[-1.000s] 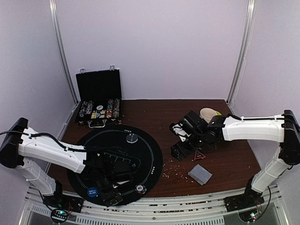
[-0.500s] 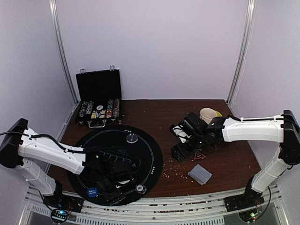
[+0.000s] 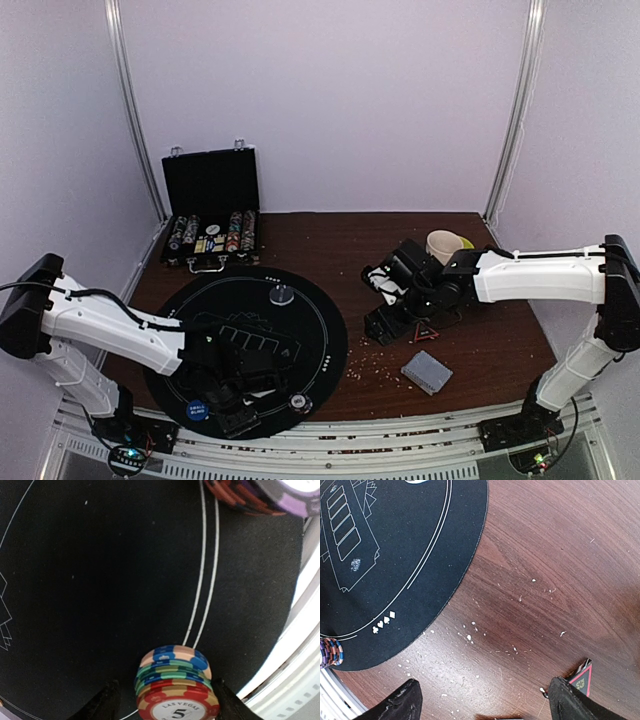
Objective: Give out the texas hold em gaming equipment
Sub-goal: Pick up the pile of poker chips from the pile of poker chips.
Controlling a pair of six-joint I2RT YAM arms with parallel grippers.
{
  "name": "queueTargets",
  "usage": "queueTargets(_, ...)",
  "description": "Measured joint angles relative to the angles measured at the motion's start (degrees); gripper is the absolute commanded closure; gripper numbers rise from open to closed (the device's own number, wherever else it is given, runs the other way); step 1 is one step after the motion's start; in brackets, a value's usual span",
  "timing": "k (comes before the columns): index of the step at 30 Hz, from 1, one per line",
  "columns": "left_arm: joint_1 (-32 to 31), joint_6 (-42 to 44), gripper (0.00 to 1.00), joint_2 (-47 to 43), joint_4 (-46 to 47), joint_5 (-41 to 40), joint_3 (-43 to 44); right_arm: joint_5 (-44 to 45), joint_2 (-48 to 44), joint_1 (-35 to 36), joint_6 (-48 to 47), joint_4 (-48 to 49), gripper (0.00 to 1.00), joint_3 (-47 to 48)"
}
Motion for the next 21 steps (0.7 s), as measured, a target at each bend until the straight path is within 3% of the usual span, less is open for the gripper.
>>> queueTargets(7,0.0,0.9,0.54,0.1,2.6,0.2,1.2,0.0,0.1,0.0,0.0,0.0,0.10,0.0)
queueTargets(12,0.0,1.4,0.41,0.1,3.0,0.4,1.2,0.0,0.1,0.0,0.0,-0.1,0.10,0.0)
queueTargets(17,0.0,1.3,0.41,0.1,2.4,1.2,1.1,0.0,0.1,0.0,0.0,-0.1,0.11,0.0)
queueTargets(21,0.0,1.4,0.46,0.1,1.7,1.3,0.6,0.0,0.1,0.0,0.0,-0.1,0.11,0.0)
